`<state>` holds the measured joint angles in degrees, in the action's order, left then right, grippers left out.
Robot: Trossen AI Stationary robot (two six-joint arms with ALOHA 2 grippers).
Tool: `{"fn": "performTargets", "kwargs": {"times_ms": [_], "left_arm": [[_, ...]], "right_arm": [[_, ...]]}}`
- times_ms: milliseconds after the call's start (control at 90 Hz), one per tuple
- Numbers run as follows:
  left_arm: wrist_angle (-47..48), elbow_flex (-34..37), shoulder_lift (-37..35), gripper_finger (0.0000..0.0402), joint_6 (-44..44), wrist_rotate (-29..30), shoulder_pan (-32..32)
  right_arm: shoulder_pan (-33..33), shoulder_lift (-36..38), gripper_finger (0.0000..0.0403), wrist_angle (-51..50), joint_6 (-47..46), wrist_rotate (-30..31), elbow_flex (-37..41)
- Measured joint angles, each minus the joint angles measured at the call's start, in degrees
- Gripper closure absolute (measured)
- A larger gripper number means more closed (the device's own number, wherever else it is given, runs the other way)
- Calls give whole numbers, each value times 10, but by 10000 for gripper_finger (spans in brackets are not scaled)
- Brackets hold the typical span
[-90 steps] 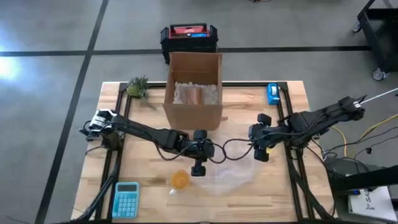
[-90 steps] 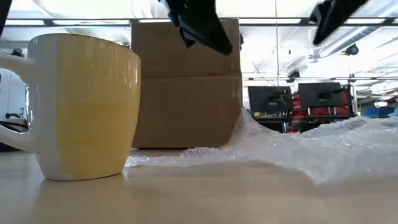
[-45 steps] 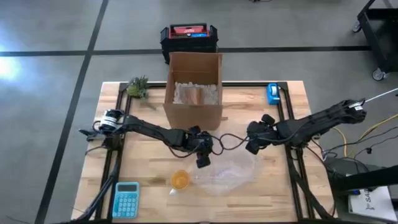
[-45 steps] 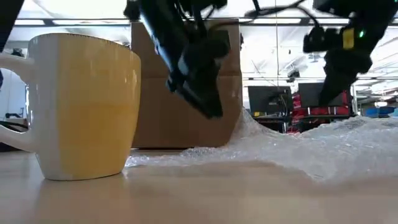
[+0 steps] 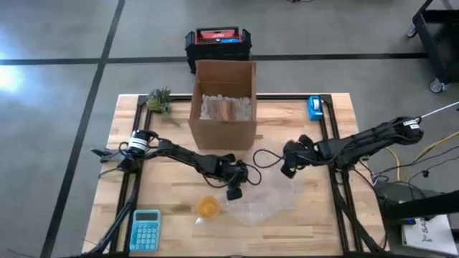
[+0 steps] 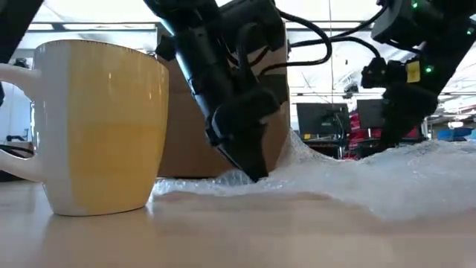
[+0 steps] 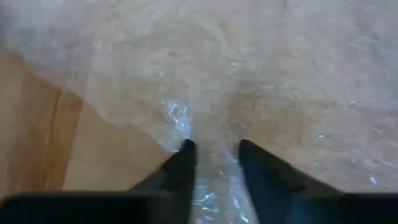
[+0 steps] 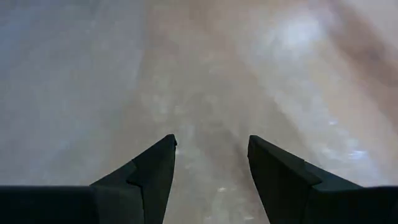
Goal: Wrap mug
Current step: Wrap the yellow mug with bubble wrap
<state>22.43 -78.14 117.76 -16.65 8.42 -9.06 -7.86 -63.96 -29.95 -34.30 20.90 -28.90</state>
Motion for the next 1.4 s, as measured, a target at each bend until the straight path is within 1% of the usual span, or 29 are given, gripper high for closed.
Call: {"fn": "performTargets", "kwargs": {"times_ms": [44, 200, 378, 456, 511, 578, 644, 733, 800, 856, 1033, 1144, 1211, 1300, 1400], "left_arm": [[7, 2, -9, 387, 9, 0, 0], [26, -11, -71, 398, 44, 16, -10], [34, -16, -146, 401, 87, 16, -19], [43, -15, -176, 401, 99, 16, -20], [45, -15, -196, 401, 109, 18, -21], [55, -15, -213, 401, 124, 17, -24], [64, -15, -226, 401, 142, 16, -28], [82, -15, -250, 401, 169, 16, -33], [92, -15, -267, 401, 188, 21, -33], [104, -15, -279, 401, 199, 41, -33], [155, -15, -308, 401, 243, 98, -30], [169, -15, -316, 402, 304, 139, -31], [168, -18, -324, 402, 347, 165, -30], [165, -40, -329, 402, 388, 181, -28], [168, -71, -333, 402, 415, 181, -28]], "right_arm": [[0, 0, 217, 7, 8, -4, 5], [0, 0, 217, 20, -1, -4, 21], [0, 0, 217, 24, -66, -6, 34], [0, 0, 217, 24, -89, -17, 42], [0, 0, 217, 24, -122, -21, 49], [0, 0, 217, 24, -168, -28, 58], [-1, 0, 217, 24, -206, -49, 66], [-4, 1, 217, 26, -237, -75, 76], [-9, 2, 217, 28, -259, -76, 84], [-11, 2, 217, 28, -276, -76, 88], [-11, 2, 217, 19, -278, -87, 77], [-11, 0, 217, 11, -254, -105, 53], [-12, 1, 217, 17, -240, -97, 36], [-12, 1, 217, 16, -226, -88, 24], [-12, 1, 217, 20, -223, -87, 20]]}}
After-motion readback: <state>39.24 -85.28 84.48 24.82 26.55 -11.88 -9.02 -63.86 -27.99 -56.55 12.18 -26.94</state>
